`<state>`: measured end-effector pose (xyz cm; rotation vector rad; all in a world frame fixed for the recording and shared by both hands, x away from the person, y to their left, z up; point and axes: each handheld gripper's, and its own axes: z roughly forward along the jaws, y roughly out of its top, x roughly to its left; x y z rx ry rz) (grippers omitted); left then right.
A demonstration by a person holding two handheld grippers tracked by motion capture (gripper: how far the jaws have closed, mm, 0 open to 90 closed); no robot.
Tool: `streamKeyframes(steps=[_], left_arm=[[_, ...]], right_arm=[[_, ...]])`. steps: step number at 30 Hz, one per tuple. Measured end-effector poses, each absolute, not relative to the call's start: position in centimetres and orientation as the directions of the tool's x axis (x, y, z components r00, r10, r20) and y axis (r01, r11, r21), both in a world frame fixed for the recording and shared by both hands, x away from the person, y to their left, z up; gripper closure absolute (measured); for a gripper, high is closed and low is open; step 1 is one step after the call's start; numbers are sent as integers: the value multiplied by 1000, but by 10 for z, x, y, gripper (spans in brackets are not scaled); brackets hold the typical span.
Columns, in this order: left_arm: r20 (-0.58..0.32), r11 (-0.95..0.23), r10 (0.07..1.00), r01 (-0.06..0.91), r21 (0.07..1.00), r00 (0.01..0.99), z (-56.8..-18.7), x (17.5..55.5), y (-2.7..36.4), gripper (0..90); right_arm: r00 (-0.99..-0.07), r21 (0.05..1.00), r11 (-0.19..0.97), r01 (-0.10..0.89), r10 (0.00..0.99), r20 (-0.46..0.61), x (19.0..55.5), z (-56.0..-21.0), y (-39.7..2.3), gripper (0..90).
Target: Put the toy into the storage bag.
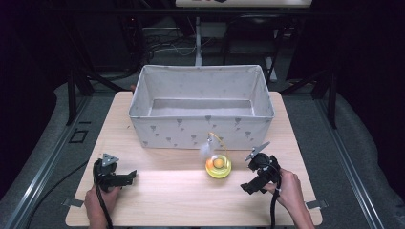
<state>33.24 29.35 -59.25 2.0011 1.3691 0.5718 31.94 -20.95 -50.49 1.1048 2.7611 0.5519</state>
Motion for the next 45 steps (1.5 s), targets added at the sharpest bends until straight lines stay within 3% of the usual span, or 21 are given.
streamKeyframes(steps=[32,40,45], left_arm=[[-2,-252,932,652,715,362,-593,332,293,6],[-2,-253,932,653,713,363,-593,332,293,6],[-2,-254,932,654,713,363,-592,332,294,6]], right_arm=[[-812,395,749,532,584,-15,344,-449,-156,26],[-824,400,765,505,565,-39,347,-440,-147,163],[-831,398,776,490,553,-54,350,-436,-142,333]])
